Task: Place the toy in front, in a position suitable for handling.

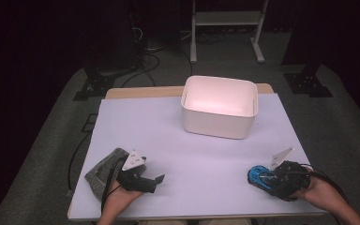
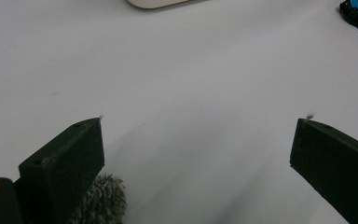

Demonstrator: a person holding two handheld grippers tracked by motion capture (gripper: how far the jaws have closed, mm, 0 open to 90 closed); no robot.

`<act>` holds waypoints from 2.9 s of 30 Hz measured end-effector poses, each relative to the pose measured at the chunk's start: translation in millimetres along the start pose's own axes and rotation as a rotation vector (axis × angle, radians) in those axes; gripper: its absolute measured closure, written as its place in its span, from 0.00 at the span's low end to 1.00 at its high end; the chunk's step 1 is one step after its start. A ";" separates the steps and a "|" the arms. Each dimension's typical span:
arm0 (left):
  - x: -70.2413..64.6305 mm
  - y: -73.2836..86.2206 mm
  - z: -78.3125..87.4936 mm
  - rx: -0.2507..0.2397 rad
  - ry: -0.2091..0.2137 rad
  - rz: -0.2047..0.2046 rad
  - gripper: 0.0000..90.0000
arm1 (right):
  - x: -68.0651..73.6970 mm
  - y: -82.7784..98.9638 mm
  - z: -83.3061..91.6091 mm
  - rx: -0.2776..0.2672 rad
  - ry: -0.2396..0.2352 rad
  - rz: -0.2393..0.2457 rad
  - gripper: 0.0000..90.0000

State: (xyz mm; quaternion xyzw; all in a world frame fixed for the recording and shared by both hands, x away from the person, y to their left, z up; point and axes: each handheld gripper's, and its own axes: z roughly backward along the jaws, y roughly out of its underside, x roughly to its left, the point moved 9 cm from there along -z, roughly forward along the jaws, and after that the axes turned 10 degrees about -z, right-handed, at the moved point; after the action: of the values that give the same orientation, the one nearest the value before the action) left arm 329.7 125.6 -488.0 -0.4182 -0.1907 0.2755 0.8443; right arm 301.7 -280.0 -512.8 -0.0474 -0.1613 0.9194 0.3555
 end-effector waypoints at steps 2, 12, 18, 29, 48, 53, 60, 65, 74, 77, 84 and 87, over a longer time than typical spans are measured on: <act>0.2 -0.2 0.2 -0.001 -0.001 -0.001 0.03 | -0.2 0.8 0.4 0.003 0.003 0.006 0.28; 1.9 -1.0 2.1 -0.009 -0.005 0.005 0.03 | -1.6 2.1 5.8 -0.009 -0.008 0.009 0.28; 3.8 -1.0 3.7 -0.007 -0.013 0.006 0.03 | 5.0 -15.6 25.7 -0.060 -0.029 0.042 0.28; 15.9 -9.9 23.2 -0.062 -0.033 0.029 0.03 | 58.7 -115.0 51.0 -0.121 -0.089 0.272 0.28; 44.9 12.3 51.0 0.020 -0.031 0.051 0.10 | 131.9 -181.5 -49.5 0.033 -0.207 0.469 0.28; 44.5 22.3 47.7 0.078 -0.015 0.020 0.15 | 135.4 -174.5 -66.6 0.043 -0.215 0.497 0.28; 42.0 30.0 42.3 0.142 -0.014 -0.023 0.18 | 135.4 -172.4 -67.5 0.033 -0.206 0.486 0.20; 41.6 33.3 39.4 0.148 0.002 -0.030 0.24 | 128.1 -177.5 -45.7 -0.093 -0.233 0.426 0.20; 40.4 40.0 29.9 0.197 0.002 -0.051 0.27 | 98.1 -148.6 -33.9 -0.164 -0.250 0.309 0.18; 41.7 41.5 29.7 0.197 0.011 -0.037 0.31 | 95.7 -139.8 -30.9 -0.189 -0.261 0.289 0.19; 42.0 47.2 26.2 0.228 0.000 -0.057 0.40 | 93.5 -128.0 -39.7 -0.176 -0.250 0.294 0.19; 43.5 50.1 23.1 0.232 -0.002 -0.043 0.42 | 96.7 -130.1 -43.0 -0.218 -0.261 0.290 0.19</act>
State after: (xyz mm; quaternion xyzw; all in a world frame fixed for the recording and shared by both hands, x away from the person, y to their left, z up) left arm 335.3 191.7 -511.3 -0.3132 -0.1672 0.2778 0.8926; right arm 321.7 -113.6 -507.8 0.0114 -0.2959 0.9364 0.1885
